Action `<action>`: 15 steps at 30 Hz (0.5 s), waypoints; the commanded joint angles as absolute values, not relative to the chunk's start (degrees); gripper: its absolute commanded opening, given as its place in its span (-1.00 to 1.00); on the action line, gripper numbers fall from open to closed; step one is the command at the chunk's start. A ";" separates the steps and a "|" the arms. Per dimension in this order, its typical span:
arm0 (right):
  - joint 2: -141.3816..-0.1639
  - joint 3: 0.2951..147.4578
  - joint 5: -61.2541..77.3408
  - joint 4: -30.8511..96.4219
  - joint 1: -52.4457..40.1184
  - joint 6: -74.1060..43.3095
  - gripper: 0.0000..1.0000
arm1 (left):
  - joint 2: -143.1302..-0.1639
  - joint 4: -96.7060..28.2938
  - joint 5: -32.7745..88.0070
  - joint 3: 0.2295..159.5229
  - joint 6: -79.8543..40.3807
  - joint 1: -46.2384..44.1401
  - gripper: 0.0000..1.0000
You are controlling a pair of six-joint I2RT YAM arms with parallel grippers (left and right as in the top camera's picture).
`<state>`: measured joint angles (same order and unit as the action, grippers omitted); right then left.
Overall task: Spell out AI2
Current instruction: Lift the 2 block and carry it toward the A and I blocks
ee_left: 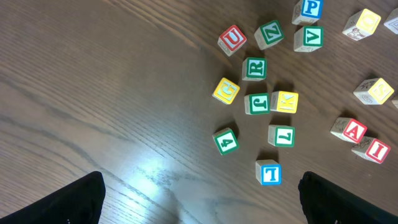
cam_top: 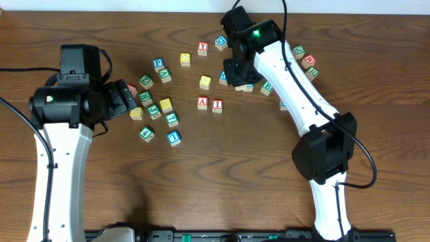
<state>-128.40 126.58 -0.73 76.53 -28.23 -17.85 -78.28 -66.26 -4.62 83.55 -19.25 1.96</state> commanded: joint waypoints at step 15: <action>-130.45 111.50 -0.05 66.04 -29.12 -27.73 -0.61 | -78.24 -66.61 -4.73 84.33 -18.68 2.24 0.95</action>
